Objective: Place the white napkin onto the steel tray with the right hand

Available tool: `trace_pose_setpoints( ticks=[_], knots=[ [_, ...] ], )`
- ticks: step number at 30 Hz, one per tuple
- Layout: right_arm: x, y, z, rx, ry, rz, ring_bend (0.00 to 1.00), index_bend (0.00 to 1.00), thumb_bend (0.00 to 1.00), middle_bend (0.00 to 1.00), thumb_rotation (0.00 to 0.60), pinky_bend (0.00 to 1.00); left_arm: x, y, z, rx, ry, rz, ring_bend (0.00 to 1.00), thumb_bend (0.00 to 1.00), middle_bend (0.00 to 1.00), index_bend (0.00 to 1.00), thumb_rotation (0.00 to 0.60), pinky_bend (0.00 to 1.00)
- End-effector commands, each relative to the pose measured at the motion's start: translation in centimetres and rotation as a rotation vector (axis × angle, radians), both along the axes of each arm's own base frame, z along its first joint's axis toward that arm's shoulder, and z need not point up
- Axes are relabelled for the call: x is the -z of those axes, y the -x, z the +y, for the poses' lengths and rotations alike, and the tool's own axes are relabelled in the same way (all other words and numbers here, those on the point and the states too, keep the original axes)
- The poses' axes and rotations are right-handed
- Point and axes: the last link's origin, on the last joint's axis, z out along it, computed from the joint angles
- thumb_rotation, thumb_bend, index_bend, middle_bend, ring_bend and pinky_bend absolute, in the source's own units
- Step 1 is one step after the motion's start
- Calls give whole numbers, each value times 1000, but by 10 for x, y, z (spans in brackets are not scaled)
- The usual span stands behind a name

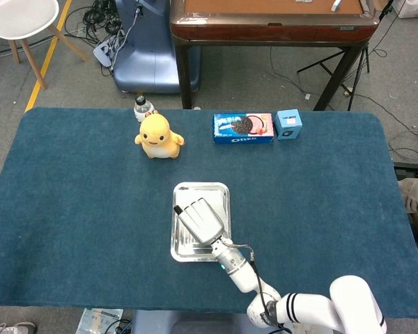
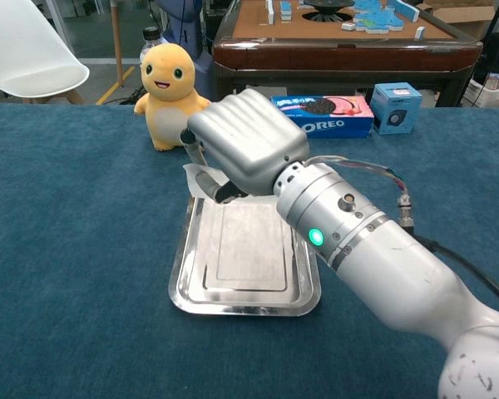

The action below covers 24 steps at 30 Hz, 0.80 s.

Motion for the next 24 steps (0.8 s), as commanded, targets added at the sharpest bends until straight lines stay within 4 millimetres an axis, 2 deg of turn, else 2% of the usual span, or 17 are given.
trace_pose_setpoints(
  ticks=[1, 13, 17, 24],
  knots=[
    [-1, 3, 1, 14, -12, 7, 1000, 618, 447, 1000, 600, 1000, 0, 0, 0, 0, 0, 1, 216, 480, 277, 326, 600, 356],
    [-5, 7, 6, 26, -58, 26, 1000, 618, 430, 1000, 600, 1000, 2, -1, 1, -1, 8, 7, 216, 479, 277, 326, 600, 356],
    [-5, 8, 8, 28, -74, 28, 1000, 613, 396, 1000, 600, 1000, 2, -1, 0, -1, 6, 7, 216, 479, 277, 330, 600, 356],
    [-9, 8, 11, 39, -103, 23, 1000, 528, 282, 1000, 600, 1000, 2, -1, 0, -1, 5, 8, 216, 480, 277, 335, 600, 356]
  ],
)
